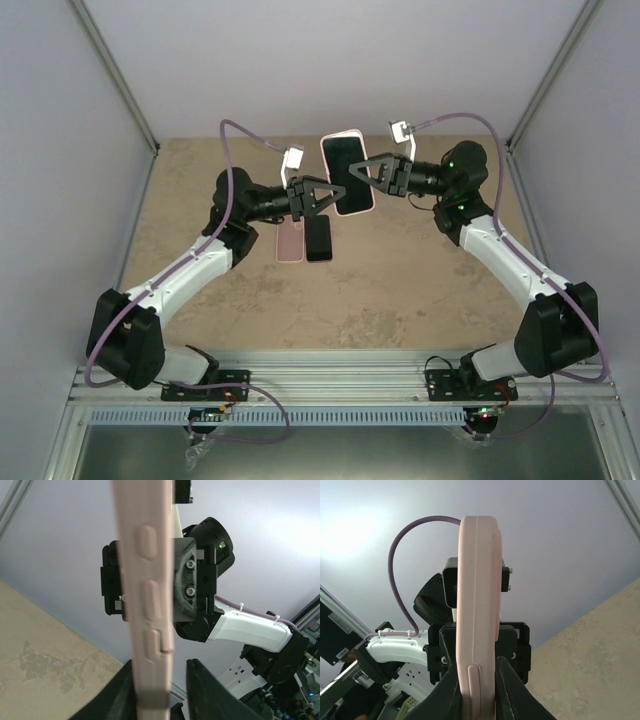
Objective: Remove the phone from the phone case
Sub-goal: Adjust the phone.
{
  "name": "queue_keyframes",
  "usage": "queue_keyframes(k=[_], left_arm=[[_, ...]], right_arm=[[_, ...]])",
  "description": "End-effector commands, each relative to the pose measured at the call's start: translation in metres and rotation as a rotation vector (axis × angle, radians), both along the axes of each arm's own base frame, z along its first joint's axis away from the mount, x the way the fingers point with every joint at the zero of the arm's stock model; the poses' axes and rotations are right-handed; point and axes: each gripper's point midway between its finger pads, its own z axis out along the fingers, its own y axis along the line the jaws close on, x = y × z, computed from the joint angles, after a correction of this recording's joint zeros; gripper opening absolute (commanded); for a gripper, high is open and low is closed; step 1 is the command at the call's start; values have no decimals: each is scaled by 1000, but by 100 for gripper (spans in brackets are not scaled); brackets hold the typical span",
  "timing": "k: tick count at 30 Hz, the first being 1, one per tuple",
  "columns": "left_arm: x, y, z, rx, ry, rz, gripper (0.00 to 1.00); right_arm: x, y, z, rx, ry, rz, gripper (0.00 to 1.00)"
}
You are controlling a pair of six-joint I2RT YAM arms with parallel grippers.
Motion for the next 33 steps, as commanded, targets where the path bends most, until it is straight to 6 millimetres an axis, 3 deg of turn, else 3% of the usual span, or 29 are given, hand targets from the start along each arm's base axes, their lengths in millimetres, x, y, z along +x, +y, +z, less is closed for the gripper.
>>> queue_keyframes(k=[1,6,10,20,30,32,33], left_arm=[[-7,-2,16,-32,-69,-24,18],[-14,-1,7,30,-101,-35,0],[-21,0,-6,103,-120,-60,0],[-33,-3,-25,234,-169,-180,0],[-30,-5,-22,249,-161,-188,0],[-28,-6,-21,246,-145,-189,0],[-28,-6,-21,245,-138,-193,6]], right_arm=[[0,0,10,30,-43,-15,1],[-1,-4,6,-14,-79,-25,3],[0,-9,-5,-103,-122,-45,16],[-14,-12,-37,-235,-148,-4,20],[-18,-12,-51,-259,-125,25,13],[-19,-12,-51,-256,-123,26,3],[-20,-13,-50,-253,-122,26,1]])
